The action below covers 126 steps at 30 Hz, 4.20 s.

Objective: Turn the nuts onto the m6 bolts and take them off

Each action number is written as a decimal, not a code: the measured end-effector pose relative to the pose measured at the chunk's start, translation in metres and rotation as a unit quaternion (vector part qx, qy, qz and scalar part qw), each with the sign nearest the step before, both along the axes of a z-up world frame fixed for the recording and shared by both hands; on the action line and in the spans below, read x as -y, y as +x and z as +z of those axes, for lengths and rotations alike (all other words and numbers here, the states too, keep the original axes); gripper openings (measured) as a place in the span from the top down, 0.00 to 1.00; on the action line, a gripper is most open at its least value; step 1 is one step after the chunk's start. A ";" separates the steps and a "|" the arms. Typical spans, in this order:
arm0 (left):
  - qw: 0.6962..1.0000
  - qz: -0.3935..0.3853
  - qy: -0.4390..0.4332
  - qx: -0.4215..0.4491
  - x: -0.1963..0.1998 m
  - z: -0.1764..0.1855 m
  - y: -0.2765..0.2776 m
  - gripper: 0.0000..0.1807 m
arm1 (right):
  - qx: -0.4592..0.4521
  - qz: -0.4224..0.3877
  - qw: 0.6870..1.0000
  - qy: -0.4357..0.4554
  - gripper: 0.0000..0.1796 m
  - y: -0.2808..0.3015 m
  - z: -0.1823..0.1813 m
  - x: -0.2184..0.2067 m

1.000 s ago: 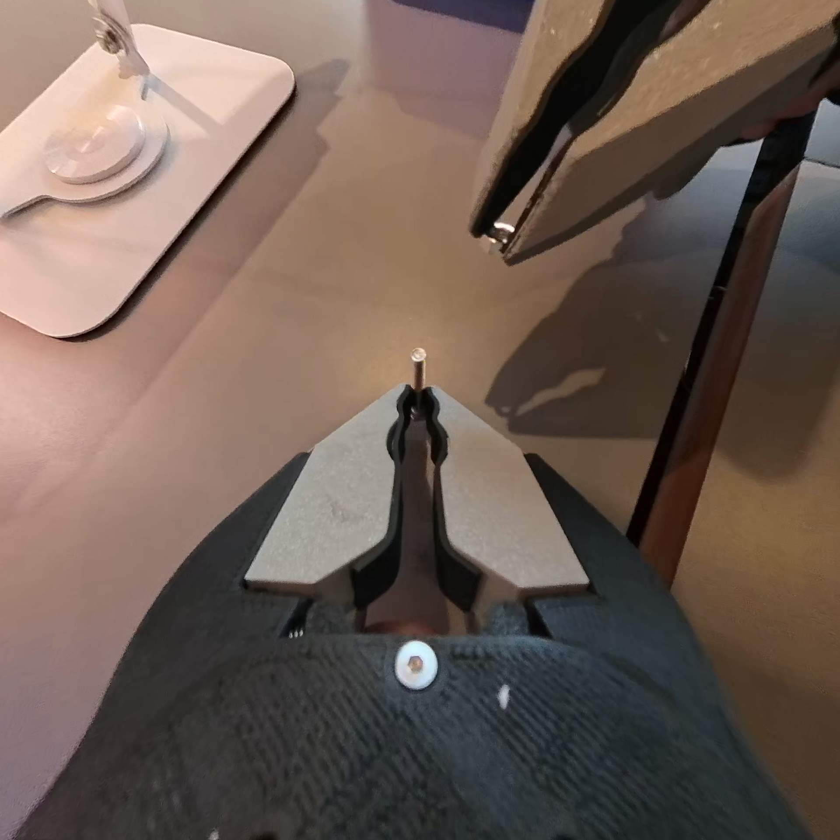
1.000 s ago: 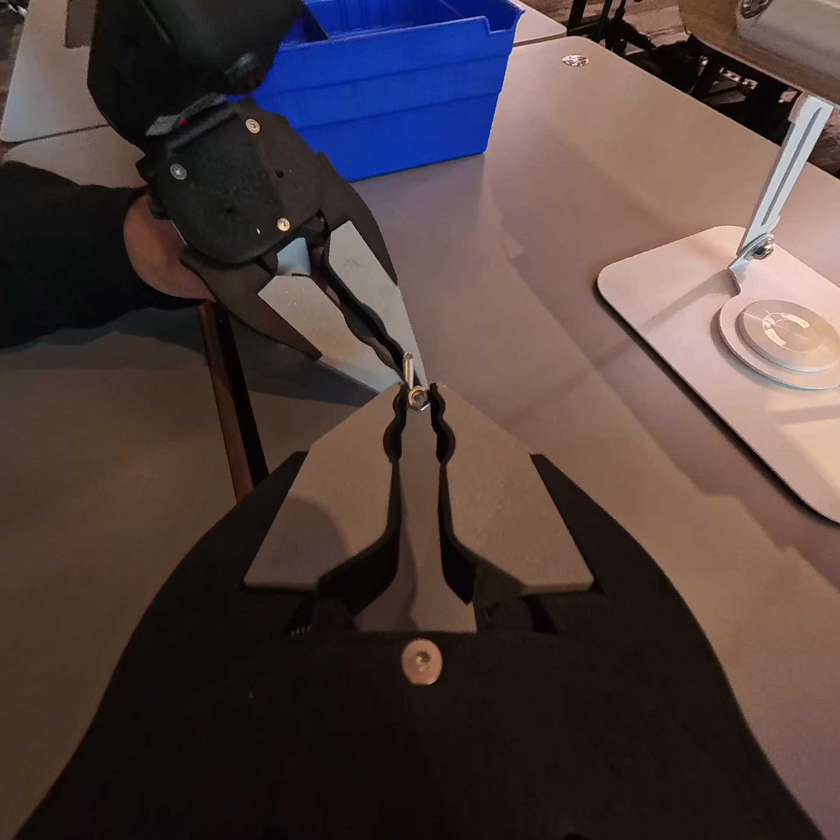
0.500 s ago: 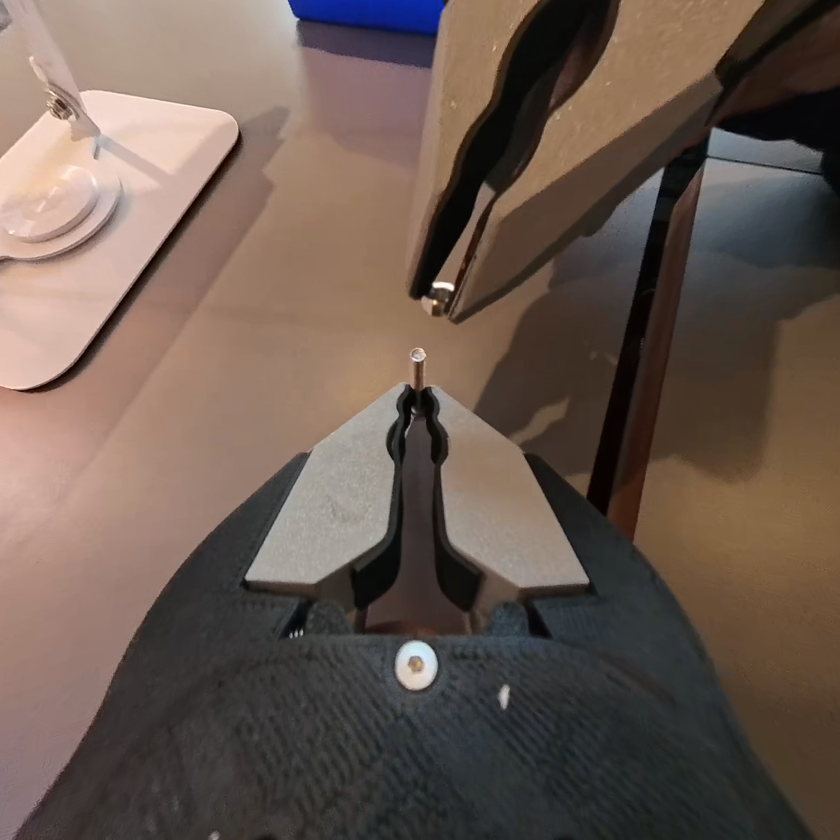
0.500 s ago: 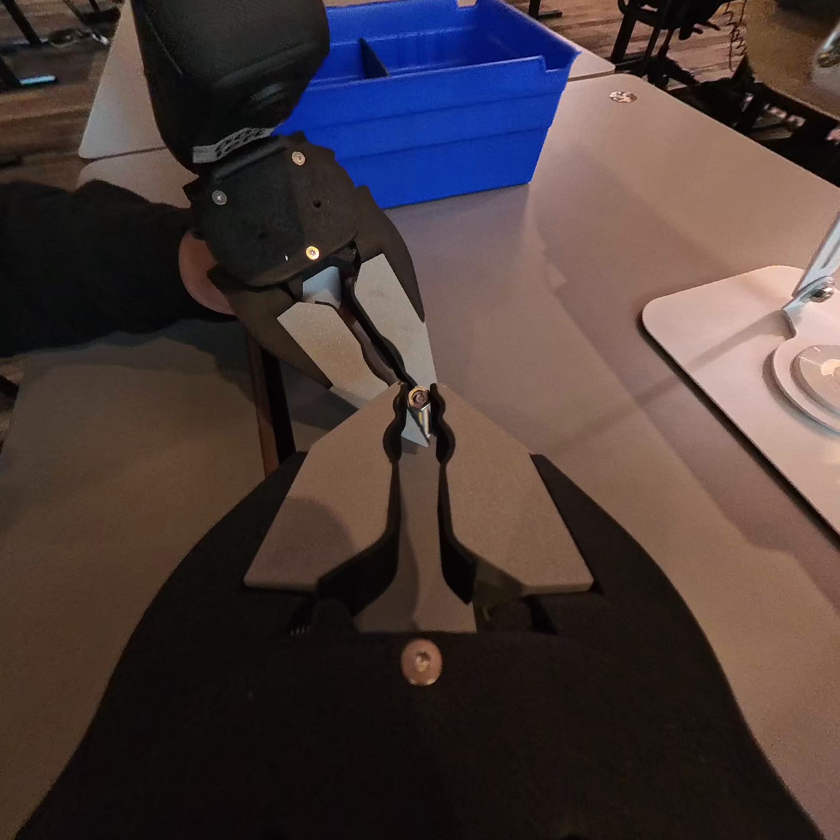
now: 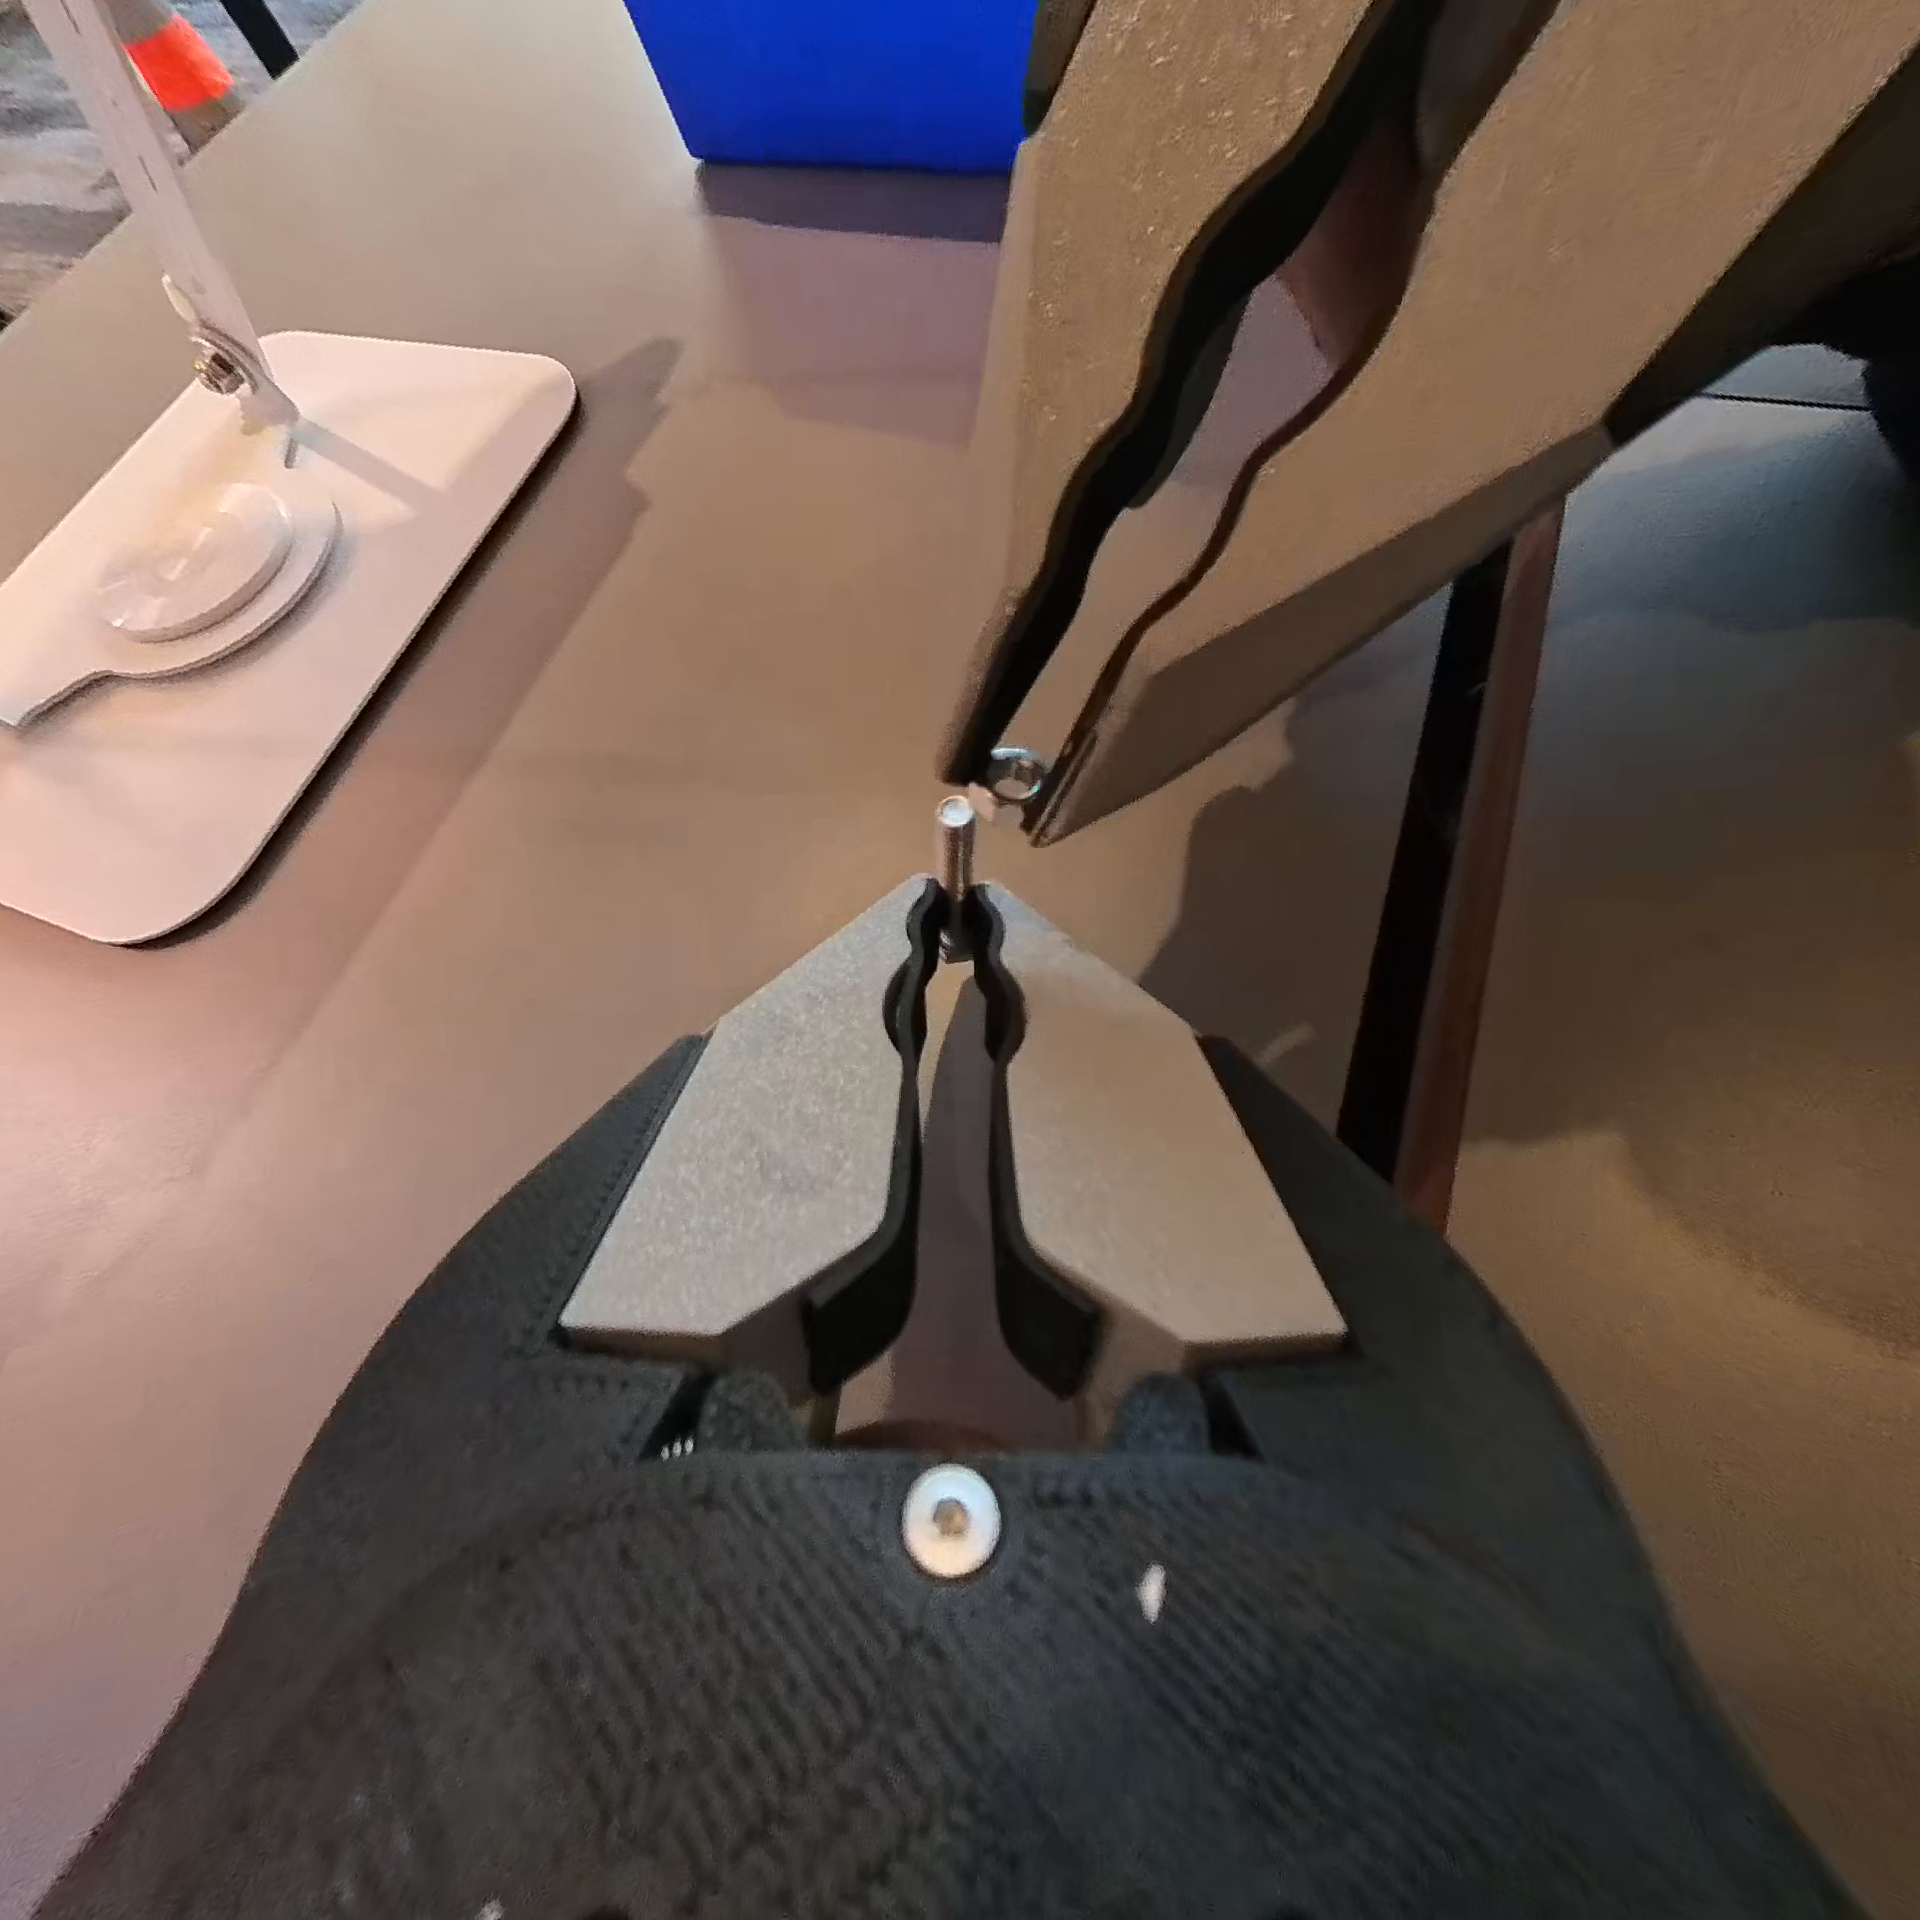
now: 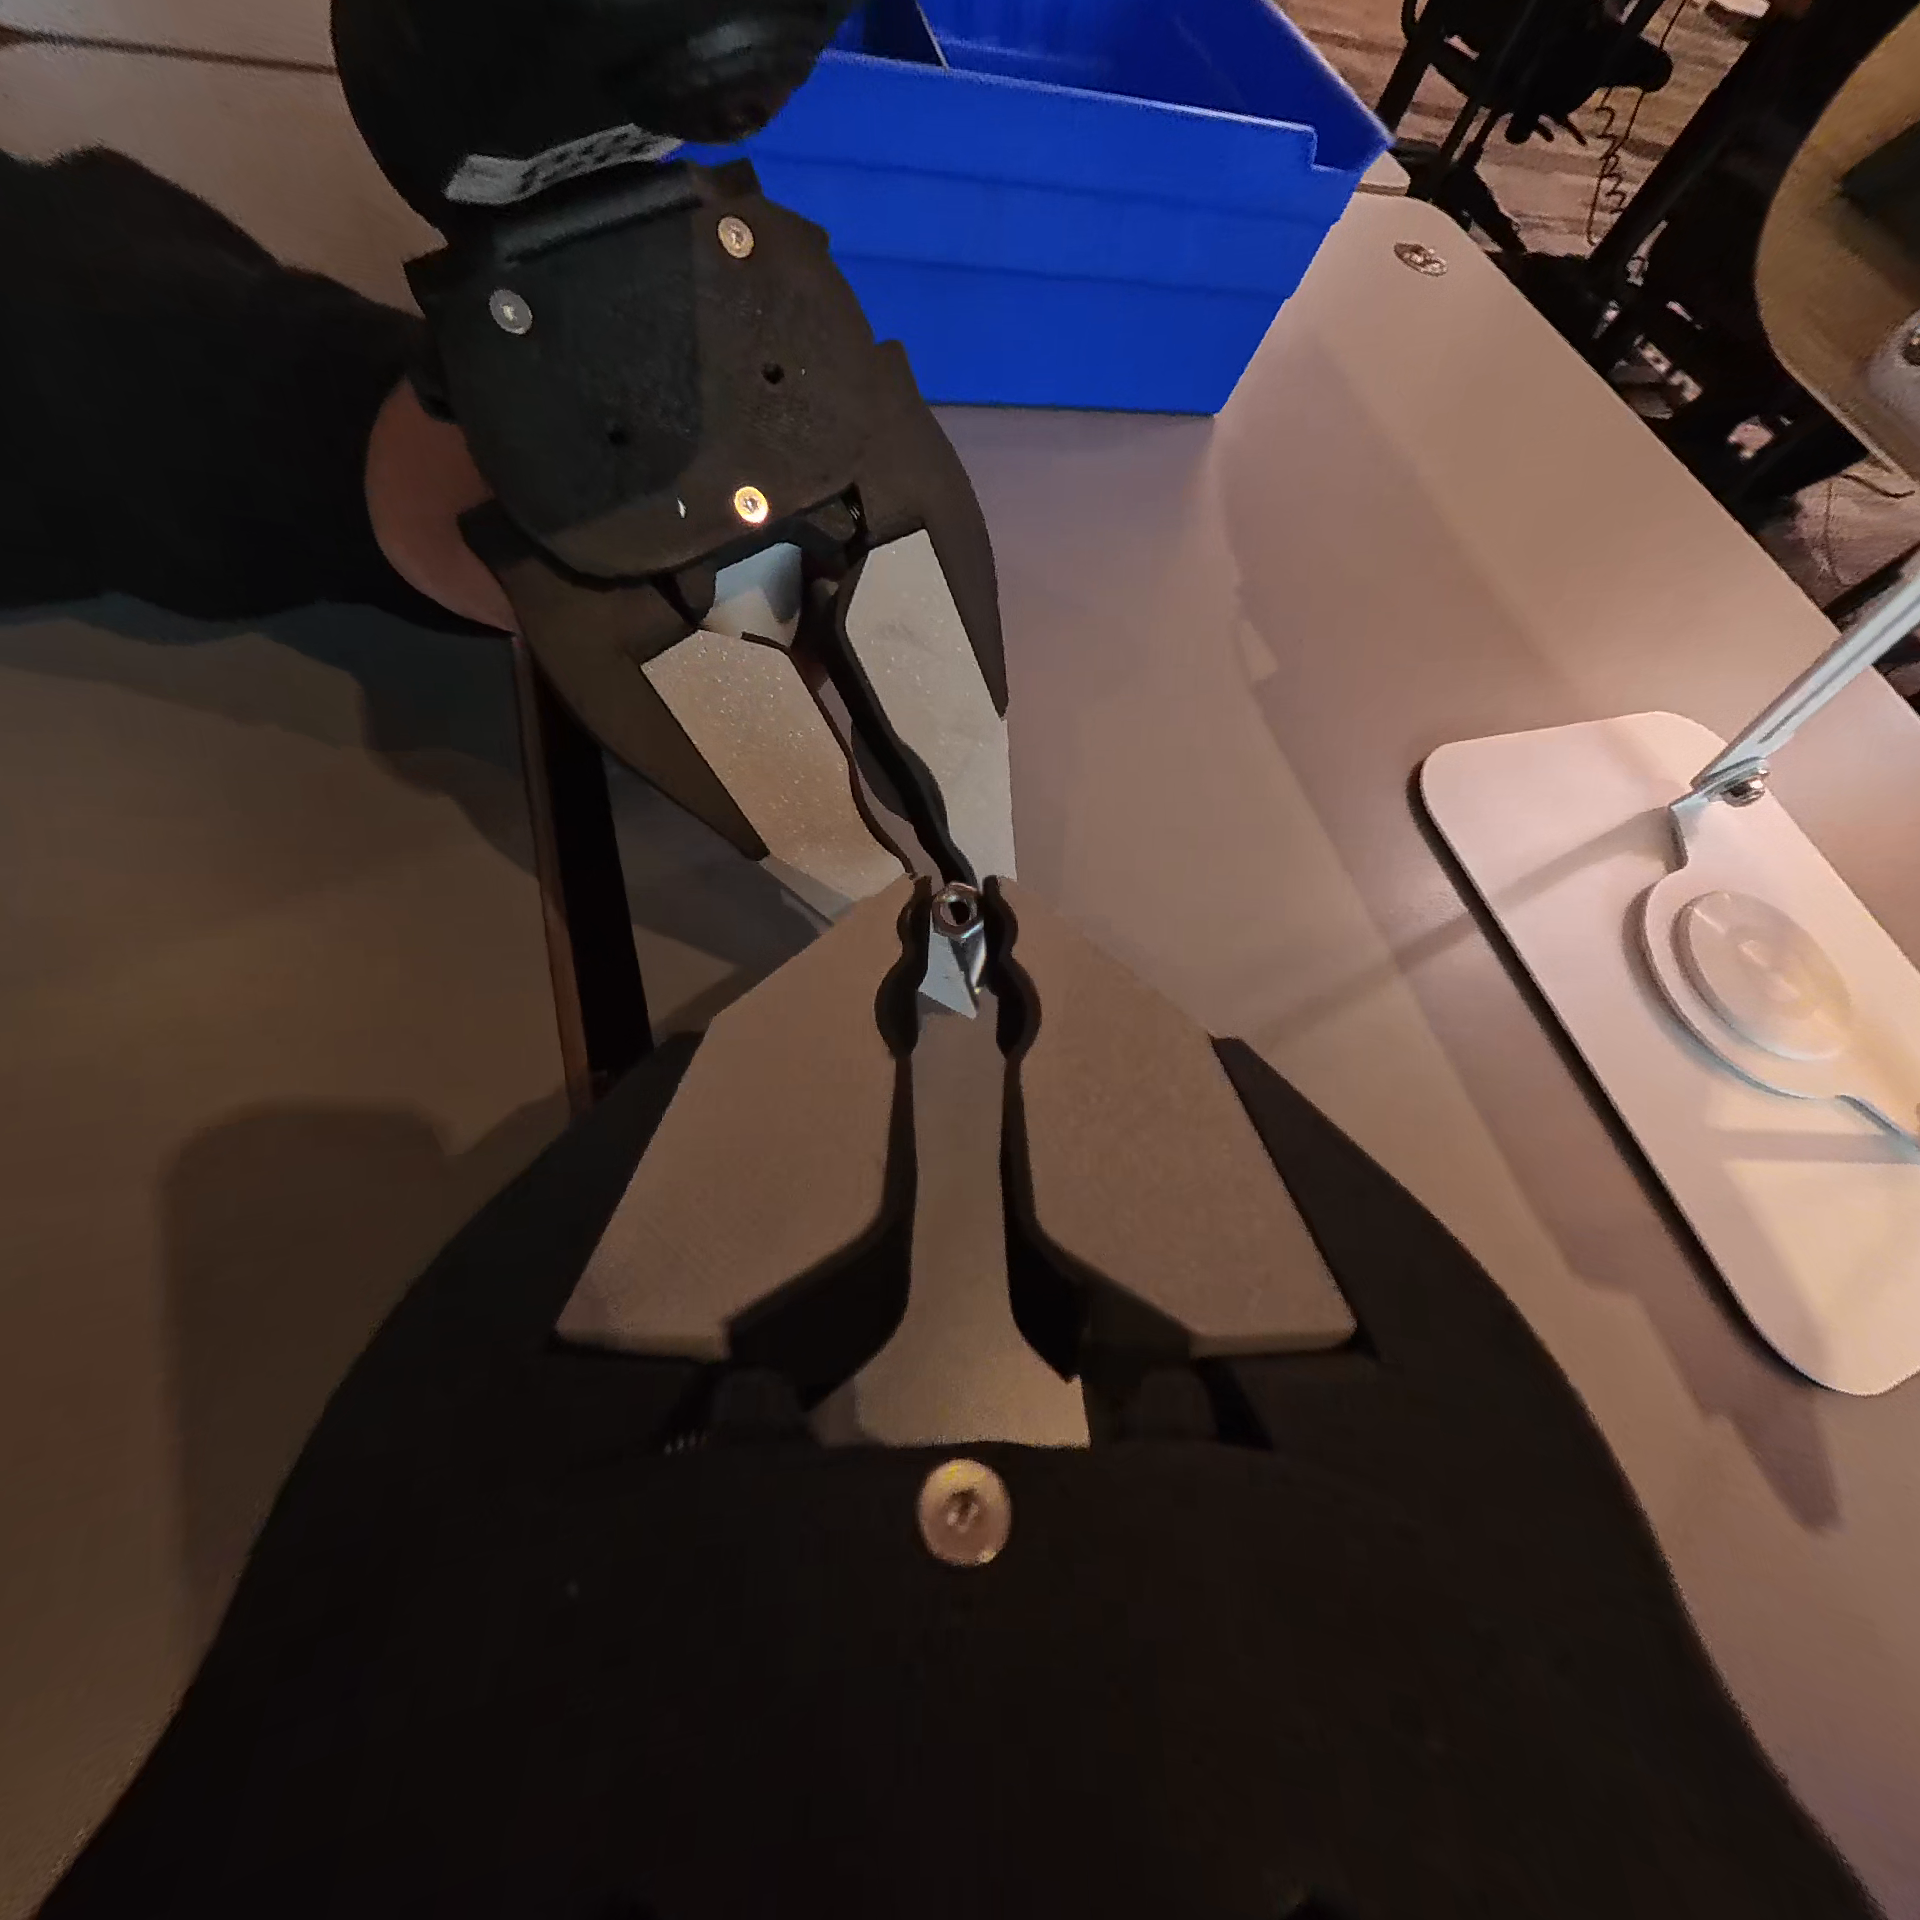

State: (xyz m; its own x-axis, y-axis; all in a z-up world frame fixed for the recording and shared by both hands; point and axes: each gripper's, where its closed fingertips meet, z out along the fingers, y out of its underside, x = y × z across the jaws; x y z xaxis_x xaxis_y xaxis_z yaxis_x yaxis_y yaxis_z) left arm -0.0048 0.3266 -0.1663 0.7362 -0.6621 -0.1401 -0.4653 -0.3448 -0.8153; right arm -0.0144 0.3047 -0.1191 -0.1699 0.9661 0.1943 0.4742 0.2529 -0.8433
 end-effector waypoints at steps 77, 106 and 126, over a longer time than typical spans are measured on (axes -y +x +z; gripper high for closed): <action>1.000 0.015 -0.011 0.004 0.007 0.004 -0.005 0.99 | 0.160 0.164 0.969 0.096 0.96 -0.012 -0.006 0.005; 0.999 0.033 0.002 0.026 0.003 0.014 -0.013 0.99 | 0.116 0.168 0.978 0.048 1.00 -0.008 0.007 -0.002; 0.999 0.030 -0.003 0.021 0.004 0.011 -0.012 0.99 | 0.114 0.164 0.979 0.048 1.00 -0.009 0.006 -0.003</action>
